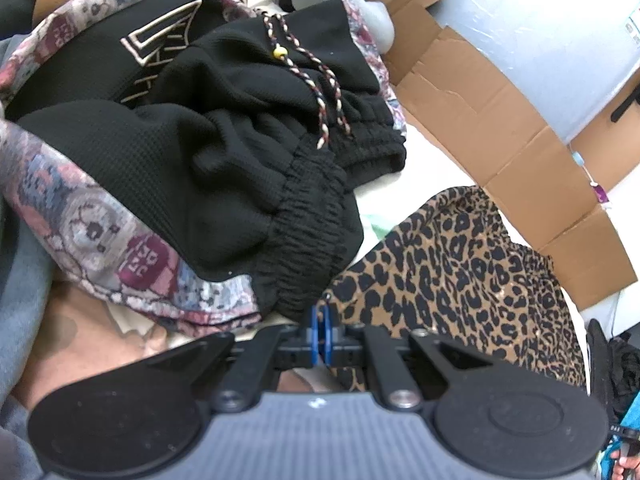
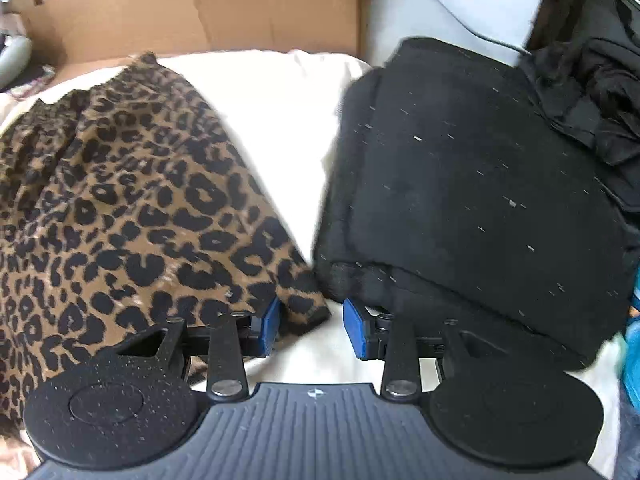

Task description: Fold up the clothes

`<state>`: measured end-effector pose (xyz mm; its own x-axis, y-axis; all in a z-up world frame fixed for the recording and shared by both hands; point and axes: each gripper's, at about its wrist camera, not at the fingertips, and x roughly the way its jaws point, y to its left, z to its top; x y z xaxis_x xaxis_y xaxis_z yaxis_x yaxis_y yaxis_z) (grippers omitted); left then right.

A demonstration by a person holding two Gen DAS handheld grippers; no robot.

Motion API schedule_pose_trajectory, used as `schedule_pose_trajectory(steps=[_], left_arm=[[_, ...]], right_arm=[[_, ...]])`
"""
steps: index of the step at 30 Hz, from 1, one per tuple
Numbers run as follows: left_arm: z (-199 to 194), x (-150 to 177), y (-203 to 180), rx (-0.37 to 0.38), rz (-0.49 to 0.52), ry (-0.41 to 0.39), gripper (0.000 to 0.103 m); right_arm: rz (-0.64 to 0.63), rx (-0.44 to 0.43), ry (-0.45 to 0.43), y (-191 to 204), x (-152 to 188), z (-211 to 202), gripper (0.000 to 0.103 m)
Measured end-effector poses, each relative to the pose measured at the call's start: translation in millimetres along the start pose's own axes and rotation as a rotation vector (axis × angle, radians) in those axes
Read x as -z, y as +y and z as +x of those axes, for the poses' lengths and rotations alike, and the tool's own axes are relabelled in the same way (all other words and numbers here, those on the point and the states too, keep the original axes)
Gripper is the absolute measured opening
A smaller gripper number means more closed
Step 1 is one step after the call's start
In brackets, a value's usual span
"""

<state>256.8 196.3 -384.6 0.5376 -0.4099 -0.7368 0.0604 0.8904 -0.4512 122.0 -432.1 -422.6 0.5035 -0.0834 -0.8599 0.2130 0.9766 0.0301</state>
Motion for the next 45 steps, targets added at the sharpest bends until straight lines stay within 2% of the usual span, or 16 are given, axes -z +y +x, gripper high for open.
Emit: schedule_pose_trajectory(steps=[2,4,6,12,16,20,24,28,30,45], left_arm=[[-1.6,-0.2,-1.1,-0.001,-0.002,0.002,0.003],[-2.9,-0.4,-1.6,-0.004,0.001,0.007,0.003],[-4.3,-1.4,-2.8,-0.010,0.003,0.012,0.003],[-15.8,-8.1,-13.2,-0.019,0.038,0.009,0.003],[-17.5,-11.6,-17.5,-0.022,0.043,0.008,0.003],[-25.0,-10.7,-24.1,-0.009,-0.008,-0.013,0.003],[-35.0,-12.0,-43.9,0.017,-0.007,-0.030,0.003],[-44.3,-15.6,-62.1,0.018,-0.003,-0.030,0.003],[-48.5,-16.2,-70.7,0.027,0.003,-0.033,0.003],[-63.1,-13.0,-135.1,0.114,0.029,-0.056,0.003]], right_arm=[[-0.007,-0.025,-0.001,1.1,-1.2,1.9,0.041],[-0.013,-0.031,0.001,2.0,-3.1,3.6,0.014],[-0.016,-0.031,-0.001,2.6,-5.2,2.9,0.005],[-0.014,0.010,0.000,3.4,-6.4,0.7,0.003],[-0.014,0.015,0.012,4.7,-8.0,4.3,0.003],[-0.003,0.018,0.010,3.8,-12.3,-3.5,0.007],[-0.010,0.020,-0.018,5.3,-17.0,-18.0,0.018],[-0.030,0.001,-0.043,13.5,-20.3,-31.6,0.037],[-0.059,0.006,-0.059,21.2,-21.5,-38.0,0.041],[-0.088,-0.126,-0.088,65.2,-23.4,-60.3,0.041]])
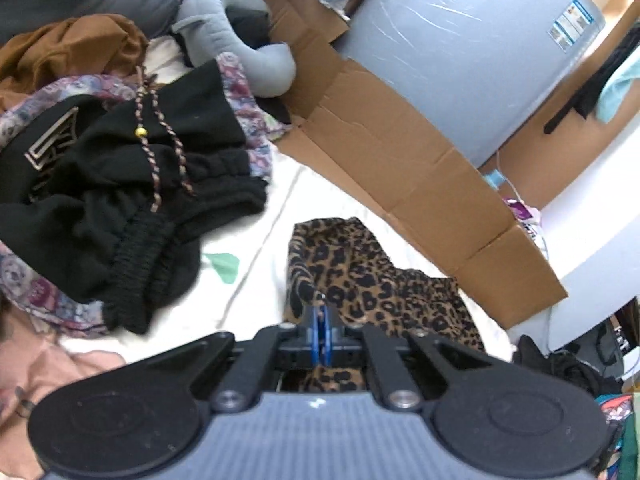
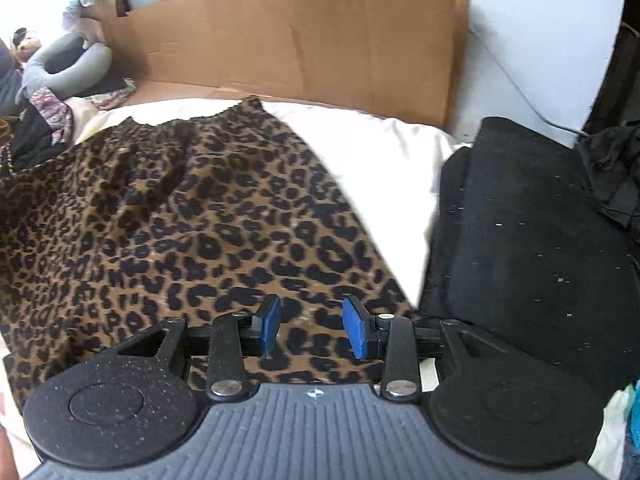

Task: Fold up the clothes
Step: 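Lift the held trousers edge with the left gripper and fold it over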

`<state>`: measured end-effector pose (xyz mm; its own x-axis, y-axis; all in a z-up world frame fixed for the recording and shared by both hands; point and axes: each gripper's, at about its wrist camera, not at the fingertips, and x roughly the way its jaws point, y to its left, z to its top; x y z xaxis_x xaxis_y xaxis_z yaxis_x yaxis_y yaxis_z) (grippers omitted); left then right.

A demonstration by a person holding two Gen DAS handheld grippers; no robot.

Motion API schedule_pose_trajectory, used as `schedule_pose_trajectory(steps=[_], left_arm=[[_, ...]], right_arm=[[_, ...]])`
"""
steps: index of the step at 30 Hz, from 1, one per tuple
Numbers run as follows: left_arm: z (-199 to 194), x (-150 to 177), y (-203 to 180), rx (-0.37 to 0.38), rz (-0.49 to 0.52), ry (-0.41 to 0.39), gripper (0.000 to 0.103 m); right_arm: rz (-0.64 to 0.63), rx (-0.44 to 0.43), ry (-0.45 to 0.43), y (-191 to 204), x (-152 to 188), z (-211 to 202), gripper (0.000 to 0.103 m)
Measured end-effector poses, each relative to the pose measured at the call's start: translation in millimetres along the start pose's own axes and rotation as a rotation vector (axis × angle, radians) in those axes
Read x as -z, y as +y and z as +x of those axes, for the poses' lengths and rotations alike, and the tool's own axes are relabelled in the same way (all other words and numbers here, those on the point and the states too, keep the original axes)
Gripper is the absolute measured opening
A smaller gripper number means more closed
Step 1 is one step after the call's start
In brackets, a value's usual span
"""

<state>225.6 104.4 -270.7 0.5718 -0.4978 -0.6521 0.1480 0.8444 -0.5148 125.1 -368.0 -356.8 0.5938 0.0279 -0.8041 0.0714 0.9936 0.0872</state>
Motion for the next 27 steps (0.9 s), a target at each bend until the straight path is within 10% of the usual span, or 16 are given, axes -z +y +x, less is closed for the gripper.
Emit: schedule_pose_trajectory(steps=[27], left_arm=[[67.3,36.9,-100.3,0.216,0.042,0.148,0.003]], right_arm=[[-0.048,-0.332,-0.073,102.4,-27.1,-12.9,0.042]])
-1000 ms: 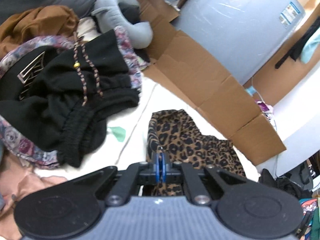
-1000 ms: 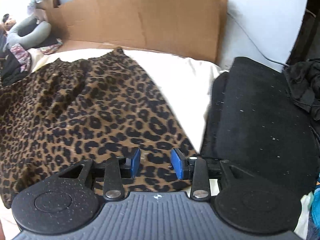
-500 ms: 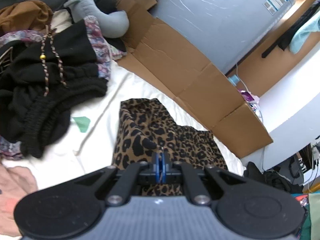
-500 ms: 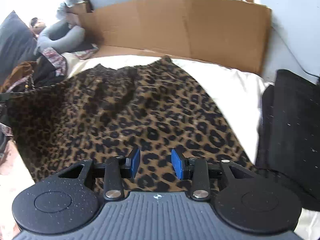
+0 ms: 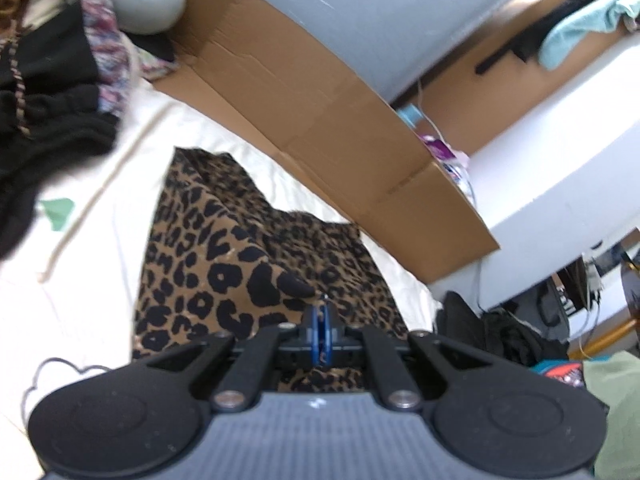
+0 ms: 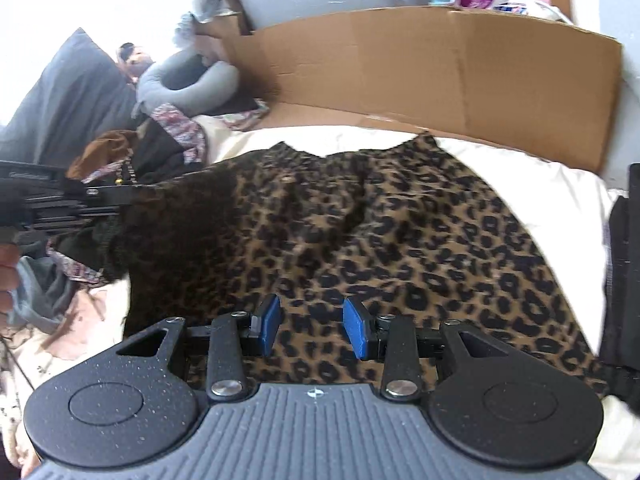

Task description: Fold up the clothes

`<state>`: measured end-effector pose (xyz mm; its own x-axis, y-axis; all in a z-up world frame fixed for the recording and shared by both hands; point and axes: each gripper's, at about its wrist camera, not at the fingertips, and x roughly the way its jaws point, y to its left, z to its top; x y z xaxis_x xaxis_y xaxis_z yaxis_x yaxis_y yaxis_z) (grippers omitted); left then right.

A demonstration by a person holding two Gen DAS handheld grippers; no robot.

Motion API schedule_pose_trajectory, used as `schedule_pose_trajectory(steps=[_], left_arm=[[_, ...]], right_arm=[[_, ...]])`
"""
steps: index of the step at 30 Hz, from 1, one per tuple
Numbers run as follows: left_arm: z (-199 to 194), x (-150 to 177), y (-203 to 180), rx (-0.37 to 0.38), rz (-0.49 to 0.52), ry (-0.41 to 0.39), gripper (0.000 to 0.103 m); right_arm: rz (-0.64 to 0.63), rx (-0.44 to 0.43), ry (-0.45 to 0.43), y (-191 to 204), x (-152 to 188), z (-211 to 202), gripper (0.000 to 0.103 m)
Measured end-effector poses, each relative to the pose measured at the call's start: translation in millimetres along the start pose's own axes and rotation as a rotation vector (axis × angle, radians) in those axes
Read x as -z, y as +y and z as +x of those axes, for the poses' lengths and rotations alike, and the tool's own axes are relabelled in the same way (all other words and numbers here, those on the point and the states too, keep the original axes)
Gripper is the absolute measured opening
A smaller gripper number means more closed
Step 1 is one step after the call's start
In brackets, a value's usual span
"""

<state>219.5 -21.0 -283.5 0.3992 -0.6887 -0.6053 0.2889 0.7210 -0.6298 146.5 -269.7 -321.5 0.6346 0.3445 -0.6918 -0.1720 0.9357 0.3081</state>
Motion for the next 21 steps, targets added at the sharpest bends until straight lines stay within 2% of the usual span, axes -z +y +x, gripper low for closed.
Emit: schedule_pose_trajectory(steps=[13,21], left_arm=[[35.3,20.3,-31.6,0.088,0.027,0.089,0.003],[50.8,29.1,-50.3,0.119,0.048,0.128,0.003]], right_arm=[[-0.019,-0.107,-0.013,37.3,-8.5,7.8,0.042],[-0.006,-0.117,-0.025,41.4,-14.0,13.1,0.042]])
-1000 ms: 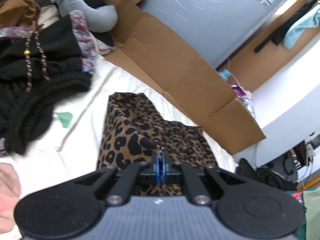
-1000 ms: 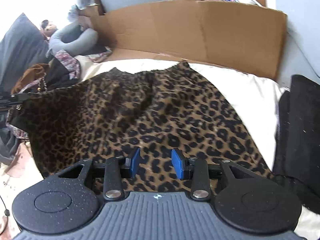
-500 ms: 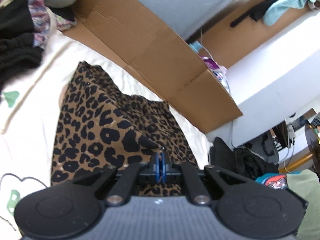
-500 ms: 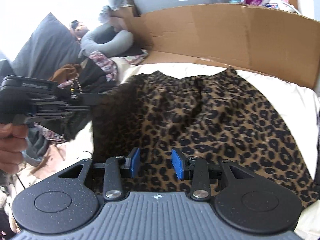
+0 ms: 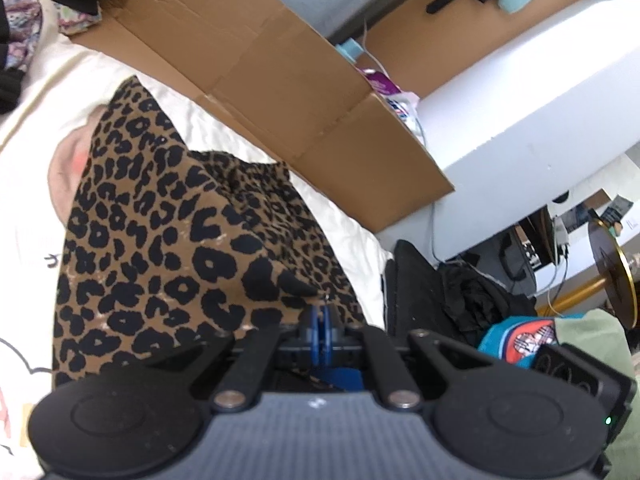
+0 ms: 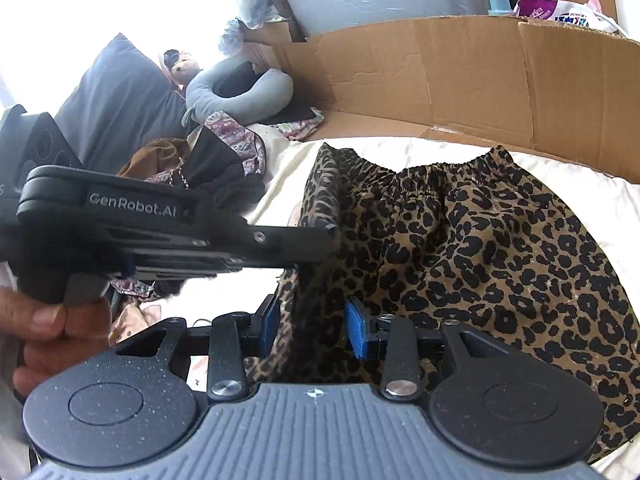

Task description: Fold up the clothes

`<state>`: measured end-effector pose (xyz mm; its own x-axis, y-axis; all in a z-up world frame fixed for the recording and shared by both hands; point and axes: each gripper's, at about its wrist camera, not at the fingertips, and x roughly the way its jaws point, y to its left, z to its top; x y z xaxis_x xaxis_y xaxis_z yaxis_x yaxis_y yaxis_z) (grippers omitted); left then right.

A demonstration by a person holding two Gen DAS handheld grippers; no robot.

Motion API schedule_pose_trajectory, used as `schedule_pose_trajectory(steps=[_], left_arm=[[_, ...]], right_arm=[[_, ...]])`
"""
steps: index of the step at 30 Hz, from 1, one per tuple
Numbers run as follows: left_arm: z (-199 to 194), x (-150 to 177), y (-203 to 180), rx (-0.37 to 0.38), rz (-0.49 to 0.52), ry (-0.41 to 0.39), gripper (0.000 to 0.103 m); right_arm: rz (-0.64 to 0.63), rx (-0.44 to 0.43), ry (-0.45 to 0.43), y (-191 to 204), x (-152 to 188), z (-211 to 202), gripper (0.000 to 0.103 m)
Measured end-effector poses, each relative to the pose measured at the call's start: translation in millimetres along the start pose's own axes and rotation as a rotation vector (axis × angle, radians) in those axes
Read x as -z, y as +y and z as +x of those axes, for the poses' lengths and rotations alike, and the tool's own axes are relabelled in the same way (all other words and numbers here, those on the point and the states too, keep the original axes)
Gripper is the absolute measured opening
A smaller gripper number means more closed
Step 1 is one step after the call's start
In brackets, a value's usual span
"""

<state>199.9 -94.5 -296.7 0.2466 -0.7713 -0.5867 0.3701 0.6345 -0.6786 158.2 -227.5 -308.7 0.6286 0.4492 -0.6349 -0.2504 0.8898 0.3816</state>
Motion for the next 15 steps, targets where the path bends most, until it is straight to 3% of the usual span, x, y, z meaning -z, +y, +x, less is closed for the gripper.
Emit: schedule_pose_trajectory(steps=[6,8,9,10,12,15], left_arm=[[9.7,6.2,-10.1,0.036,0.021,0.030,0.003],[9.1,6.8,-13.2,0.044,0.037,0.029,0.004],[8.2,6.6,-13.5,0.044,0.039,0.029,0.004],[6.7,5.9,-12.8,0.046,0.038,0.028,0.004],[1.3,3.5,-10.1,0.060,0.028,0.015,0.005],[-8.7,-0.5,-5.8,0.059,0.026,-0.016,0.019]], right_arm=[[-0.001,0.025,-0.018,-2.4,-0.7,6.1,0.042],[-0.006,0.032,-0.024,-4.6,0.0,7.0,0.032],[-0.007,0.039,-0.025,-6.2,0.7,7.1,0.013],[-0.009,0.047,-0.025,-7.9,1.3,7.2,0.003],[-0.004,0.052,-0.036,-12.9,2.7,5.0,0.001],[-0.002,0.062,-0.055,-19.5,2.3,-2.2,0.001]])
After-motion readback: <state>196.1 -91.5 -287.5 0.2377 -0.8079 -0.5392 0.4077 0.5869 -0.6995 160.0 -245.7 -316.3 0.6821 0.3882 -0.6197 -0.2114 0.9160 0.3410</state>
